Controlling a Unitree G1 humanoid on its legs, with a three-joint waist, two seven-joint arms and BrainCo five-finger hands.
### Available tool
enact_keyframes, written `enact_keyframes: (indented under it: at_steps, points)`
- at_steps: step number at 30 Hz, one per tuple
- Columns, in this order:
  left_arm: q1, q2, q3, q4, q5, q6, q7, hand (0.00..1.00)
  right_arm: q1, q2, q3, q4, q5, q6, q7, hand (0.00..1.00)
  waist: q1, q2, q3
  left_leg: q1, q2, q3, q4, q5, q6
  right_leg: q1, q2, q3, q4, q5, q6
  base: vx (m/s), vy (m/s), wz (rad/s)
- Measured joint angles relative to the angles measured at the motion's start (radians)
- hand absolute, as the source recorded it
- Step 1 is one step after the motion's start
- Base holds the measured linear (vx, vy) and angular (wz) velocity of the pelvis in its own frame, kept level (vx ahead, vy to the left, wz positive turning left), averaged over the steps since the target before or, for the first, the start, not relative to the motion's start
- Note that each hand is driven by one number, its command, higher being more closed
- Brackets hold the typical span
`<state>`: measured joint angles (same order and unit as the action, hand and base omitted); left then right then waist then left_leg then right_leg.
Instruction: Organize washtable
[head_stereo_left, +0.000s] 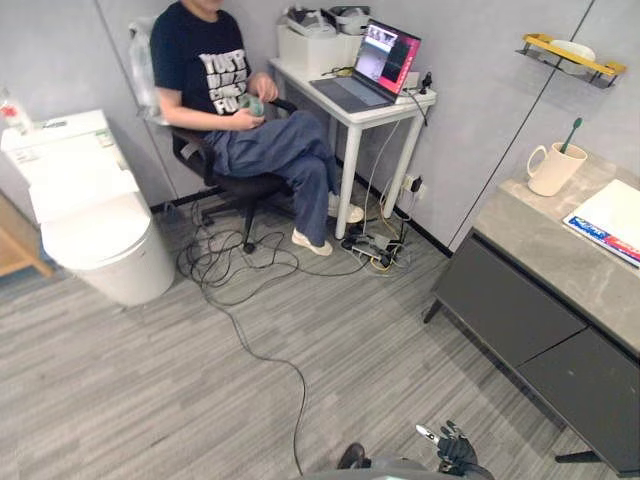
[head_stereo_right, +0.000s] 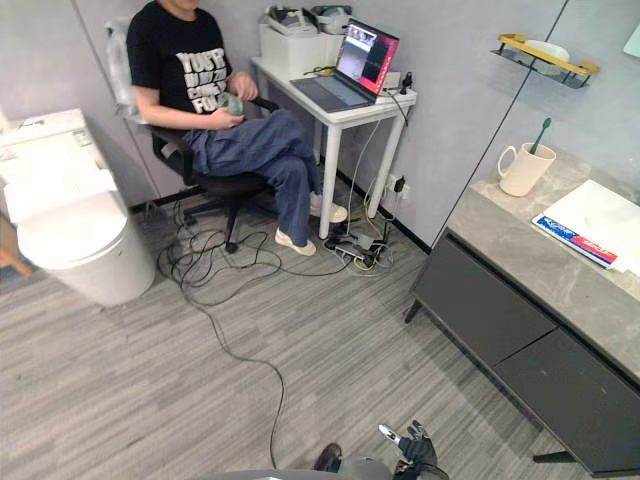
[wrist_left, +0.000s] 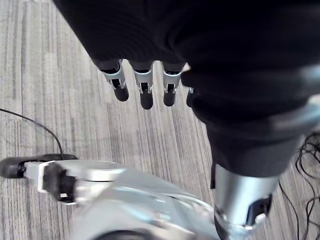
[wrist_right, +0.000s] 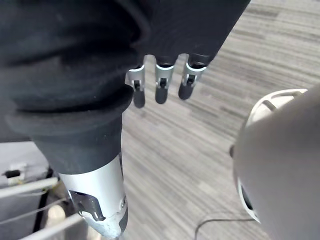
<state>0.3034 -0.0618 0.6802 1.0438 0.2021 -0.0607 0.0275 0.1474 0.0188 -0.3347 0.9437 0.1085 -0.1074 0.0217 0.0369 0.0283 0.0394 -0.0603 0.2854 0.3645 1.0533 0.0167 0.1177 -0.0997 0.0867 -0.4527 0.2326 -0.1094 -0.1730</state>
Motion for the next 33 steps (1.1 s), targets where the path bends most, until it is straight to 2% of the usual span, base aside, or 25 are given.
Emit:
enact_keyframes:
  at_steps: [1, 2, 3, 4, 5, 6, 7, 8, 9, 10, 11, 12, 14, 17, 18, 20, 21, 22, 24, 26, 27, 28, 29, 31, 33]
  points:
    - [0.003, -0.006, -0.001, 0.014, -0.007, 0.004, -0.002, 0.0, -0.002, 0.002, -0.001, -0.008, 0.001, -0.001, -0.008, 0.0, 0.023, 0.017, 0.001, -0.07, -0.008, -0.092, 0.121, -0.027, -0.016, 0.031, 0.037, 0.091, -0.003, -0.02, -0.005, 0.58, 0.183, -2.41]
    - [0.003, -0.013, -0.002, 0.014, -0.015, 0.006, 0.0, 0.0, -0.011, 0.016, -0.004, -0.005, 0.002, 0.0, -0.023, 0.0, 0.039, 0.009, 0.002, -0.153, -0.032, -0.164, 0.182, -0.12, -0.038, 0.052, 0.055, 0.178, -0.004, -0.033, -0.006, 0.58, 0.192, -2.22]
    - [0.002, -0.013, -0.002, 0.013, -0.021, 0.005, 0.001, 0.0, -0.017, 0.026, -0.004, -0.003, 0.005, 0.0, -0.029, 0.0, 0.043, -0.01, 0.001, -0.184, -0.05, -0.193, 0.182, -0.157, -0.047, 0.065, 0.059, 0.225, -0.008, -0.037, -0.002, 0.55, 0.183, -2.52]
    - [-0.001, -0.015, -0.011, 0.012, -0.044, 0.005, 0.007, 0.0, -0.034, 0.055, 0.002, -0.004, 0.011, -0.001, -0.041, 0.0, 0.046, -0.024, 0.019, -0.25, -0.106, -0.27, 0.103, -0.236, -0.054, 0.11, 0.061, 0.356, -0.026, -0.042, 0.007, 0.43, 0.197, -2.48]
    - [-0.002, -0.013, -0.024, 0.009, -0.045, 0.005, 0.015, 0.0, -0.036, 0.064, 0.006, -0.003, 0.014, -0.002, -0.042, 0.0, 0.058, -0.038, 0.02, -0.266, -0.133, -0.313, 0.0, -0.276, -0.084, 0.127, 0.054, 0.433, -0.032, -0.044, 0.017, 0.4, 0.23, -2.6]
    - [0.0, -0.013, -0.032, 0.004, -0.046, 0.003, 0.02, 0.0, -0.034, 0.065, 0.024, -0.001, 0.018, -0.001, -0.042, 0.0, 0.063, -0.035, 0.023, -0.267, -0.146, -0.338, -0.089, -0.295, -0.112, 0.134, 0.053, 0.491, -0.03, -0.051, 0.028, 0.38, 0.297, -2.34]
    - [-0.001, -0.012, -0.051, 0.003, -0.055, -0.008, 0.024, 0.0, -0.036, 0.064, 0.036, -0.009, 0.022, -0.005, -0.044, 0.0, 0.055, -0.037, 0.021, -0.27, -0.173, -0.426, -0.291, -0.312, -0.149, 0.149, 0.051, 0.582, -0.02, -0.063, 0.06, 0.38, 0.355, -2.34]
    - [-0.014, -0.012, -0.076, 0.004, -0.061, -0.012, 0.028, 0.0, -0.032, 0.06, 0.033, -0.019, 0.031, -0.015, -0.047, 0.0, 0.057, -0.015, 0.018, -0.268, -0.167, -0.493, -0.475, -0.292, -0.18, 0.15, 0.058, 0.654, -0.001, -0.09, 0.092, 0.4, 0.387, -2.21]
    - [-0.021, -0.009, -0.096, 0.004, -0.073, -0.014, 0.029, 0.0, -0.03, 0.054, 0.033, -0.018, 0.035, -0.018, -0.047, 0.0, 0.056, 0.007, 0.015, -0.26, -0.156, -0.515, -0.524, -0.24, -0.208, 0.147, 0.066, 0.696, 0.023, -0.108, 0.104, 0.41, 0.448, -1.94]
    - [-0.029, 0.005, -0.088, 0.005, -0.087, -0.016, 0.031, 0.0, -0.022, 0.054, 0.04, -0.017, 0.038, -0.015, -0.045, 0.0, 0.049, -0.003, 0.011, -0.239, -0.161, -0.455, -0.504, -0.242, -0.188, 0.134, 0.046, 0.731, 0.073, -0.146, 0.135, 0.41, 0.423, -1.77]
    - [-0.049, 0.015, -0.057, 0.004, -0.101, -0.018, 0.044, 0.0, -0.021, 0.053, 0.063, -0.015, 0.037, -0.011, -0.039, 0.0, 0.038, -0.024, 0.002, -0.203, -0.15, -0.366, -0.506, -0.275, -0.166, 0.105, 0.014, 0.706, 0.133, -0.149, 0.145, 0.4, 0.409, -1.83]
    - [-0.055, 0.014, -0.041, 0.004, -0.117, -0.019, 0.046, 0.0, -0.024, 0.053, 0.077, -0.014, 0.034, -0.005, -0.037, 0.0, 0.046, -0.03, 0.001, -0.177, -0.136, -0.304, -0.512, -0.286, -0.158, 0.089, 0.0, 0.694, 0.17, -0.148, 0.152, 0.34, 0.369, -2.24]
    - [-0.071, 0.012, -0.043, 0.007, -0.153, -0.024, 0.045, 0.0, -0.036, 0.052, 0.078, 0.015, 0.002, 0.0, -0.036, 0.0, 0.082, -0.035, -0.004, -0.062, -0.125, -0.136, -0.562, -0.301, -0.136, 0.019, -0.093, 0.552, 0.259, -0.142, 0.2, 0.28, 0.422, -2.52]
    - [-0.13, 0.019, -0.059, 0.011, -0.154, -0.022, 0.05, 0.0, -0.041, 0.045, 0.077, 0.014, -0.006, 0.002, -0.036, 0.0, 0.079, -0.004, 0.0, 0.003, -0.113, -0.132, -0.624, -0.309, -0.123, -0.029, -0.124, 0.416, 0.21, -0.148, 0.206, 0.14, 0.226, -1.57]
    - [-0.197, 0.031, -0.077, 0.027, -0.154, -0.022, 0.051, 0.0, -0.039, 0.039, 0.064, 0.002, -0.005, 0.001, -0.038, 0.0, 0.057, 0.007, 0.004, 0.041, -0.109, -0.154, -0.68, -0.329, -0.111, -0.039, -0.131, 0.369, 0.133, -0.143, 0.215, 0.09, 0.136, -0.6]
    - [-0.238, 0.037, -0.092, 0.029, -0.154, -0.022, 0.051, 0.0, -0.037, 0.038, 0.05, -0.007, -0.005, 0.003, -0.041, 0.0, 0.049, 0.004, 0.005, 0.057, -0.109, -0.153, -0.693, -0.334, -0.113, -0.05, -0.147, 0.354, 0.086, -0.13, 0.232, 0.11, 0.081, -0.21]
    - [-0.269, 0.034, -0.098, 0.025, -0.156, -0.025, 0.049, 0.0, -0.033, 0.033, 0.017, -0.012, -0.005, 0.006, -0.041, 0.0, 0.027, 0.002, 0.004, 0.101, -0.114, -0.154, -0.722, -0.338, -0.122, -0.046, -0.173, 0.338, 0.024, -0.089, 0.239, 0.15, -0.003, 0.11]
    - [-0.274, 0.031, -0.097, 0.024, -0.162, -0.025, 0.049, 0.0, -0.025, 0.03, 0.008, -0.017, -0.005, 0.006, -0.043, 0.0, 0.025, -0.002, 0.004, 0.119, -0.122, -0.155, -0.738, -0.338, -0.124, -0.044, -0.186, 0.337, 0.016, -0.072, 0.236, 0.17, -0.017, 0.22]
    - [-0.272, 0.024, -0.096, 0.019, -0.165, -0.027, 0.05, 0.0, 0.013, 0.022, -0.018, -0.017, -0.005, 0.007, -0.045, 0.0, 0.02, -0.028, -0.006, 0.173, -0.162, -0.188, -0.789, -0.337, -0.135, -0.046, -0.238, 0.34, 0.045, -0.059, 0.251, 0.19, -0.119, 0.68]
    - [-0.237, 0.017, -0.096, -0.004, -0.165, -0.026, 0.054, 0.0, 0.033, 0.014, -0.028, 0.008, 0.002, 0.016, -0.044, 0.0, 0.003, -0.032, -0.015, 0.186, -0.161, -0.237, -0.8, -0.347, -0.157, -0.047, -0.245, 0.317, 0.091, -0.059, 0.25, 0.27, -0.198, 0.89]
    - [-0.211, 0.015, -0.088, -0.026, -0.17, -0.028, 0.061, 0.0, 0.035, 0.016, -0.039, 0.008, 0.002, 0.019, -0.045, 0.0, -0.003, -0.032, -0.018, 0.193, -0.149, -0.256, -0.806, -0.353, -0.179, -0.051, -0.23, 0.306, 0.111, -0.056, 0.246, 0.33, -0.316, 0.83]
    - [-0.179, 0.019, -0.069, -0.031, -0.176, -0.026, 0.068, 0.0, 0.035, 0.016, -0.039, 0.02, 0.0, 0.02, -0.042, 0.0, -0.003, -0.035, -0.037, 0.171, -0.123, -0.288, -0.768, -0.358, -0.21, -0.061, -0.21, 0.273, 0.131, -0.055, 0.265, 0.43, -0.385, 0.75]
    - [-0.165, 0.014, -0.064, -0.035, -0.189, -0.026, 0.068, 0.0, 0.033, 0.01, -0.039, 0.031, -0.001, 0.02, -0.041, 0.0, 0.004, -0.033, -0.051, 0.143, -0.104, -0.302, -0.733, -0.342, -0.224, -0.055, -0.191, 0.254, 0.132, -0.06, 0.248, 0.44, -0.394, 0.65]
    - [-0.151, -0.01, -0.05, -0.034, -0.2, -0.023, 0.069, 0.0, 0.033, -0.002, -0.042, 0.041, 0.001, 0.017, -0.042, 0.0, 0.006, -0.029, -0.051, 0.097, -0.083, -0.307, -0.655, -0.283, -0.221, -0.024, -0.186, 0.227, 0.108, -0.073, 0.224, 0.34, -0.322, 0.48]
    - [-0.146, -0.01, -0.054, -0.034, -0.213, -0.024, 0.071, 0.0, 0.035, -0.006, -0.046, 0.052, 0.009, 0.019, -0.048, 0.0, 0.006, -0.039, -0.045, 0.091, -0.073, -0.267, -0.617, -0.285, -0.232, 0.049, -0.186, 0.215, 0.06, -0.081, 0.21, 0.28, -0.279, 0.35]
